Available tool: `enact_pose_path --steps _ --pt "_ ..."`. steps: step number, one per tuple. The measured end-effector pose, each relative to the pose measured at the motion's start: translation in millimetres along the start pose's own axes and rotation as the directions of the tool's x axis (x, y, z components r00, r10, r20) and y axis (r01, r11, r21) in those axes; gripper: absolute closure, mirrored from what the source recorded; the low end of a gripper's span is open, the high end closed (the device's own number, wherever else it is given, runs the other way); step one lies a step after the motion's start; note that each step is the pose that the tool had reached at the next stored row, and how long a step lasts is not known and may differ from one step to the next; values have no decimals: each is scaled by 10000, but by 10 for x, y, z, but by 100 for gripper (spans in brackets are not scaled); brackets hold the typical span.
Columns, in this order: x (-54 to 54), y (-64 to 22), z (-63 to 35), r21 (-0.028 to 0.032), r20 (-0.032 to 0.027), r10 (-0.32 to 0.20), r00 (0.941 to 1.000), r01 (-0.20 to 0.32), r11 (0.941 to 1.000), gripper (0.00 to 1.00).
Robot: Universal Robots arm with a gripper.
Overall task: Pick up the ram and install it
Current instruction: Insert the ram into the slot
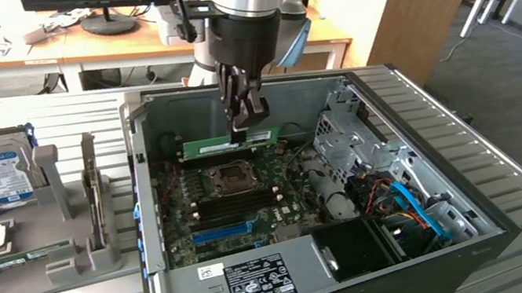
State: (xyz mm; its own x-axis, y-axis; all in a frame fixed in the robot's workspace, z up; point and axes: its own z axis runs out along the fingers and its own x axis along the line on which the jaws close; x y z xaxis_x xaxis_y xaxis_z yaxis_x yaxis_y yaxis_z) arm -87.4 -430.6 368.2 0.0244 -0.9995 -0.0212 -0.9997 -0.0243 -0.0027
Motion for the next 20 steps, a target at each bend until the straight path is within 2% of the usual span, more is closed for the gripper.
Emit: enact_pose_path --steps 6,11,20 --pt "0 45 26 1 1 1 10000 -1 10000 88" --pt "2 45 65 0 1 0 10000 0 10000 88" --pt "5 -7 144 -3 1 0 10000 0 10000 88"
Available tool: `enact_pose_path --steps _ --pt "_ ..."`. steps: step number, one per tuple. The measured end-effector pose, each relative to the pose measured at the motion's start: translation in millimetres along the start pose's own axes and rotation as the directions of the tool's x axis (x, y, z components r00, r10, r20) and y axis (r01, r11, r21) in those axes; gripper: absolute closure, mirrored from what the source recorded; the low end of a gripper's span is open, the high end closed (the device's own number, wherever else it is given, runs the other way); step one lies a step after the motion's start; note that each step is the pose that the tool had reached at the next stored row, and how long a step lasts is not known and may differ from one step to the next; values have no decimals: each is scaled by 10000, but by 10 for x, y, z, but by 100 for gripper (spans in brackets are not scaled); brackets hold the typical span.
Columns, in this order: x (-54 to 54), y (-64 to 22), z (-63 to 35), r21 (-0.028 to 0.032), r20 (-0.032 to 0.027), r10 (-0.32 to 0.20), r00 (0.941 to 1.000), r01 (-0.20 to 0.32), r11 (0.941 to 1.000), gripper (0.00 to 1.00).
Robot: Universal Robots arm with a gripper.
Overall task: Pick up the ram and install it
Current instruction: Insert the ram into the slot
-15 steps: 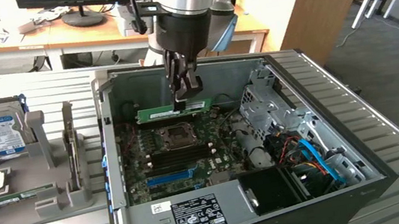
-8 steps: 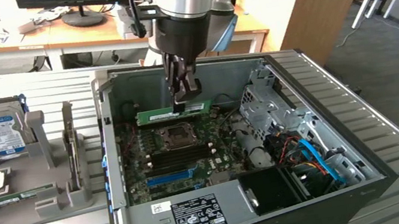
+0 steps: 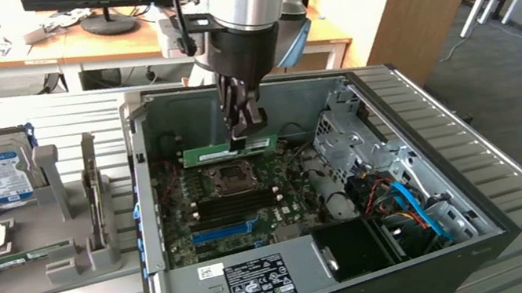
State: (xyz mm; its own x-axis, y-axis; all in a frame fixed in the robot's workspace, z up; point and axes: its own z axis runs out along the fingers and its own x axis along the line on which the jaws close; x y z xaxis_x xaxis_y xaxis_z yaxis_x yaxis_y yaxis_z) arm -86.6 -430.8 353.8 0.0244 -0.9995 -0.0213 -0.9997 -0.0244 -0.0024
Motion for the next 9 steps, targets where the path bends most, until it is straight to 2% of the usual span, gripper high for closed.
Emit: enact_pose_path --steps 4,9 --pt "0 -20 40 -4 -1 0 10000 0 10000 88" --pt "-21 -97 57 -8 -1 -16 10000 16 10000 88"
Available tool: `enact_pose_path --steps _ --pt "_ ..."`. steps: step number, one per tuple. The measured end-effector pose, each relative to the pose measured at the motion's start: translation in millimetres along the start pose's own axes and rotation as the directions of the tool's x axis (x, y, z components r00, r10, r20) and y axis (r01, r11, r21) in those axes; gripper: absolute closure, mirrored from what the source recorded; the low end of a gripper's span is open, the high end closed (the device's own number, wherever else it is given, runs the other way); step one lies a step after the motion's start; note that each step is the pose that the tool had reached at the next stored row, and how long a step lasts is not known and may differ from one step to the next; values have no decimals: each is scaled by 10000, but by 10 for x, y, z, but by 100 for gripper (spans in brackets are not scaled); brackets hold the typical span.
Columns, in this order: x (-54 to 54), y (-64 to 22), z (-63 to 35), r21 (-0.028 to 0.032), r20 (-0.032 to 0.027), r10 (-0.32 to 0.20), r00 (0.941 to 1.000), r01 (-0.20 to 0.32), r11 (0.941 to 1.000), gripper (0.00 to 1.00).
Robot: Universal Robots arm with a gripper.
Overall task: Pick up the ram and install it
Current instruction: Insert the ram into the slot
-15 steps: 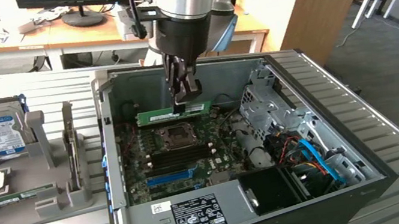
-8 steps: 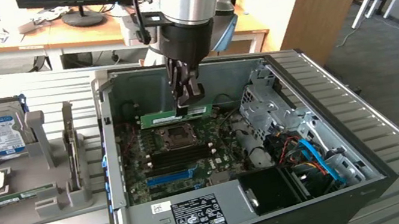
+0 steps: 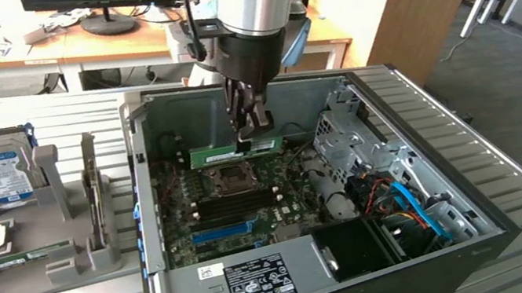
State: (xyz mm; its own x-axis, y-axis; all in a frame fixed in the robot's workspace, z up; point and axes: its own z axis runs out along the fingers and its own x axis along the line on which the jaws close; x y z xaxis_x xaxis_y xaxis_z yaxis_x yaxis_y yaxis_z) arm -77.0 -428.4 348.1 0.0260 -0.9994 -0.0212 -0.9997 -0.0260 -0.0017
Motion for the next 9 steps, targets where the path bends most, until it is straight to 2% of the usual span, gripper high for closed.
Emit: enact_pose_path --steps 9 --pt "-60 -97 21 -2 0 -8 10000 8 10000 88"
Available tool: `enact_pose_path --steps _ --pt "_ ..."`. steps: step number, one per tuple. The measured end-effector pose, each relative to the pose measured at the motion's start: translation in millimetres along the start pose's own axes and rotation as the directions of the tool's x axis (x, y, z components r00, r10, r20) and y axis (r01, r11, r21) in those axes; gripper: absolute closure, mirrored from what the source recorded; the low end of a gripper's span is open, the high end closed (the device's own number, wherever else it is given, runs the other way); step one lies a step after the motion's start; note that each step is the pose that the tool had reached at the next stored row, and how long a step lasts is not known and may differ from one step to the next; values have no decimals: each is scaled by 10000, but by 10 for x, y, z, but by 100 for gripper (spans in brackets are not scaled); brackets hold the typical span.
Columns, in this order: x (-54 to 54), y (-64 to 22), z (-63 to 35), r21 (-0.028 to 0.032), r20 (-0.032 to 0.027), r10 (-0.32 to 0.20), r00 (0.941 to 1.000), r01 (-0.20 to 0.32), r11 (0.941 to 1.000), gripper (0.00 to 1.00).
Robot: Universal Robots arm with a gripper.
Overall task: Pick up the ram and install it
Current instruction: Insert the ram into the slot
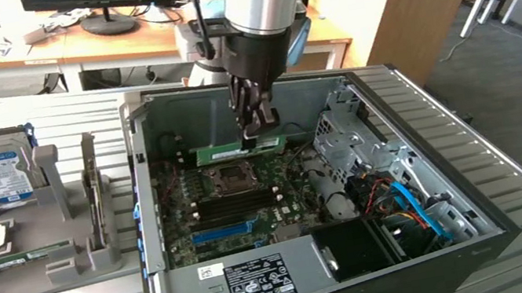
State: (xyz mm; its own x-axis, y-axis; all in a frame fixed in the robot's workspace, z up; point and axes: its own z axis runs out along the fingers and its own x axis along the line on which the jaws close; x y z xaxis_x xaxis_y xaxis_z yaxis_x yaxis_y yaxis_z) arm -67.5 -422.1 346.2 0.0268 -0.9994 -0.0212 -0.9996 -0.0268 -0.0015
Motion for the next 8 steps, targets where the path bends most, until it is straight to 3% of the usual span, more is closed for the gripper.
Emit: enact_pose_path --steps 8 --pt "-72 -52 11 -2 2 -41 10000 41 10000 88"
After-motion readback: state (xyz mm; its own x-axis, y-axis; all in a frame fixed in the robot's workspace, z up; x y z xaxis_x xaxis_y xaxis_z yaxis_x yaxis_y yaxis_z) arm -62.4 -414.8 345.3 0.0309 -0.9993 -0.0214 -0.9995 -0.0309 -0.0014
